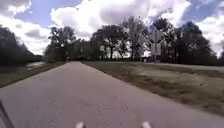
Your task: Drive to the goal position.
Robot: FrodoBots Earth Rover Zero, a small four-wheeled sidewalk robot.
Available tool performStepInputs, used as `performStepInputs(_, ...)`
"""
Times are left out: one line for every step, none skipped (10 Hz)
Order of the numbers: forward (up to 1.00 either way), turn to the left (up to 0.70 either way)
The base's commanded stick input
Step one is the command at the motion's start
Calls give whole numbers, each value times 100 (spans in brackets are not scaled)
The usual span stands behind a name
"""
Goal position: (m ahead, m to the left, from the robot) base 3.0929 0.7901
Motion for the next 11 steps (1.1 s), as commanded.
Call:
performStepInputs(0, -45)
performStepInputs(0, -45)
performStepInputs(0, -45)
performStepInputs(0, -45)
performStepInputs(0, -45)
performStepInputs(0, -45)
performStepInputs(0, -45)
performStepInputs(0, -45)
performStepInputs(0, -45)
performStepInputs(0, -45)
performStepInputs(0, -45)
